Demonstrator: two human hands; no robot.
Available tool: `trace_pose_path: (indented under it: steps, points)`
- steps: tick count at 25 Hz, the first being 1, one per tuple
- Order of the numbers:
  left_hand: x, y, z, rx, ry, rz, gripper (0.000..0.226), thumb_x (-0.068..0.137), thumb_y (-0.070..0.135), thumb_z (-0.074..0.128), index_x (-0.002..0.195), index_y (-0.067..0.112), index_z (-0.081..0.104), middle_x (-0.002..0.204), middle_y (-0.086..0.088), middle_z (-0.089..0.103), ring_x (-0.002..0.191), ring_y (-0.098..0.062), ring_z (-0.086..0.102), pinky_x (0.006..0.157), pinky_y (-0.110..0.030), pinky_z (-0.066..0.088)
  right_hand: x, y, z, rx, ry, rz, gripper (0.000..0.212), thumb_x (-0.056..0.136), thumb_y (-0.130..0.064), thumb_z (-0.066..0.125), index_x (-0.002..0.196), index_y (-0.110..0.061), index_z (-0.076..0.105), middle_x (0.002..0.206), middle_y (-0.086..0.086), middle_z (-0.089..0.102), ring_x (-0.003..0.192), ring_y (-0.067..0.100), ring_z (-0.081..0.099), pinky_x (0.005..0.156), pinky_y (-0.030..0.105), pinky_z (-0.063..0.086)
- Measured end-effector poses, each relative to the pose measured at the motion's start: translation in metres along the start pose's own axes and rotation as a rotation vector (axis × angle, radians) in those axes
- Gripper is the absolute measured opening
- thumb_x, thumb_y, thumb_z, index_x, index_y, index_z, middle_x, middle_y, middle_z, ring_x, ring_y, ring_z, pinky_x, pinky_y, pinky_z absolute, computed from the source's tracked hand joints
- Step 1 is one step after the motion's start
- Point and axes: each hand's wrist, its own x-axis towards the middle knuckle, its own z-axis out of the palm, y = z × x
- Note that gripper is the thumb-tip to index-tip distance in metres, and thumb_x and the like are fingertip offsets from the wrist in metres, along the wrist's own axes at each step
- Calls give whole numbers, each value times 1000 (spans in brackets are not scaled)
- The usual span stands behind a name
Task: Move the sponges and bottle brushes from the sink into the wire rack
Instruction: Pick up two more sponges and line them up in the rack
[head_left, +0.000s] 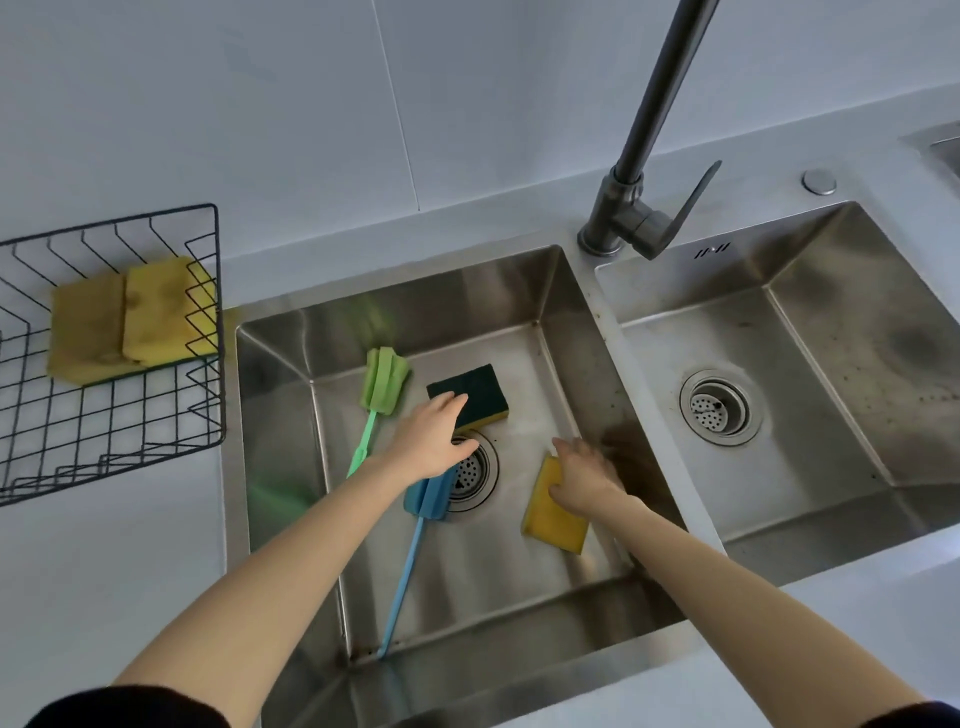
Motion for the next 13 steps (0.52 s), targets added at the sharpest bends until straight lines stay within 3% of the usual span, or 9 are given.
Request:
trace_pose_path:
  steps: [6, 13]
  points:
    - [28, -4, 18, 99, -38, -38, 70, 88, 37, 48, 144, 20, 11, 157, -5, 2, 143, -32, 4, 114, -46, 17, 10, 5, 4, 66, -39, 19, 58, 89, -28, 53, 140, -16, 29, 143, 14, 36, 130, 33, 35, 101, 43, 38]
    - [47, -9, 33, 219, 15, -90, 72, 86, 31, 53, 143, 29, 10, 156, -6, 2, 141, -37, 2, 111, -50, 22, 18, 3, 10, 166, -35, 45, 52, 89, -36, 54, 134, -16, 39, 137, 14, 39, 126, 33, 37, 96, 46, 44]
